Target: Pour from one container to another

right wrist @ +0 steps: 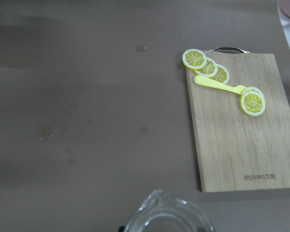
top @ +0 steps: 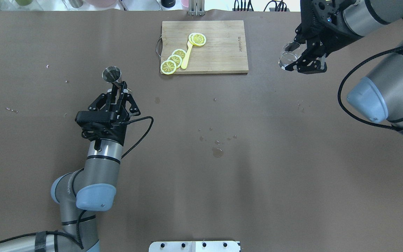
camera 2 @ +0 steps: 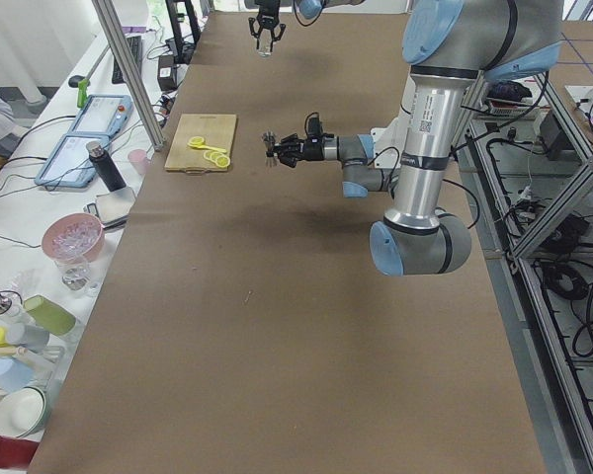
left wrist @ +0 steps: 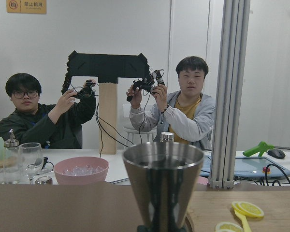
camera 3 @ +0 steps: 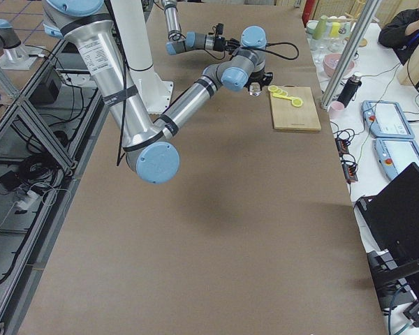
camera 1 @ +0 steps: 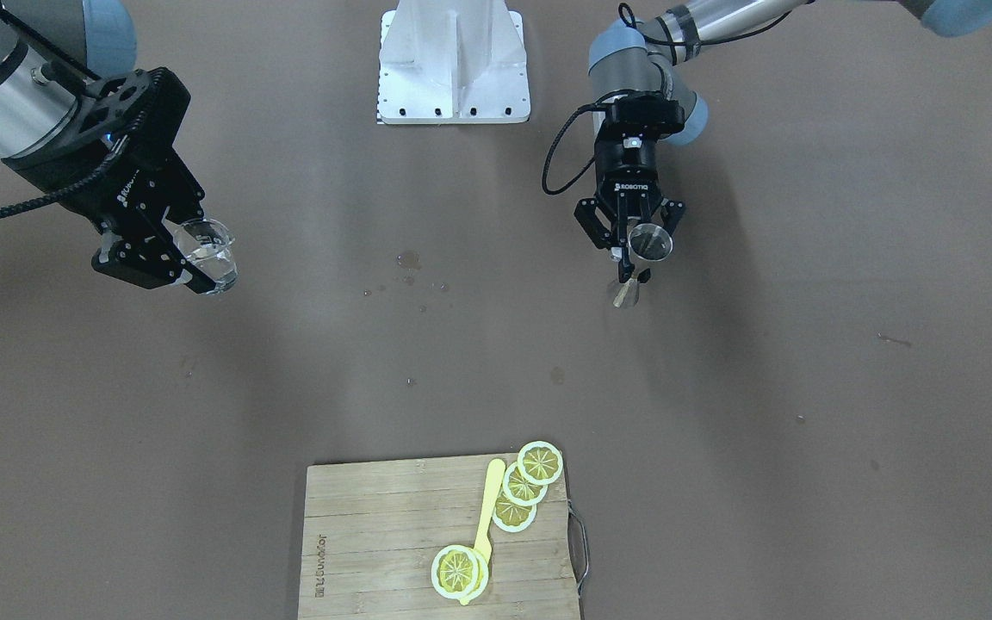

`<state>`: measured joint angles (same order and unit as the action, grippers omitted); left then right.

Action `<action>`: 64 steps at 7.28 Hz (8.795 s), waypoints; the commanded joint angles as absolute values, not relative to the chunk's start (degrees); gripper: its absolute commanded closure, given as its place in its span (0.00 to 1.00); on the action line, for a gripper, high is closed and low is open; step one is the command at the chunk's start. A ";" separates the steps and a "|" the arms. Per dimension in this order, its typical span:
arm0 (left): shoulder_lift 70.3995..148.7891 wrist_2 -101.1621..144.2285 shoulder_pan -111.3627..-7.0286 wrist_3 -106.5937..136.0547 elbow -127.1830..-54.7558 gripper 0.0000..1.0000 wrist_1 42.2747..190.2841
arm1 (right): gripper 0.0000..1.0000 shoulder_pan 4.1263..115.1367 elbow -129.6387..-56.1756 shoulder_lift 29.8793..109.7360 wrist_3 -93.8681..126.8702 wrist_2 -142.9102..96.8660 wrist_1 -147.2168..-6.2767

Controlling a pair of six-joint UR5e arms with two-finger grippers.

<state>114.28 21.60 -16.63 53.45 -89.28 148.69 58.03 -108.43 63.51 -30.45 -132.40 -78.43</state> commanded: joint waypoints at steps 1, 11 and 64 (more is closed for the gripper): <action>121.43 26.00 -20.37 52.91 -83.87 1.00 147.67 | 1.00 58.09 -108.72 62.75 -31.90 -133.32 -80.07; 137.88 31.55 -20.39 52.82 -68.22 1.00 142.91 | 1.00 57.66 -109.08 58.20 -29.71 -134.39 -86.83; 139.13 30.50 -18.19 47.02 -70.05 1.00 143.61 | 1.00 41.13 -51.86 5.19 -58.80 -98.70 -136.49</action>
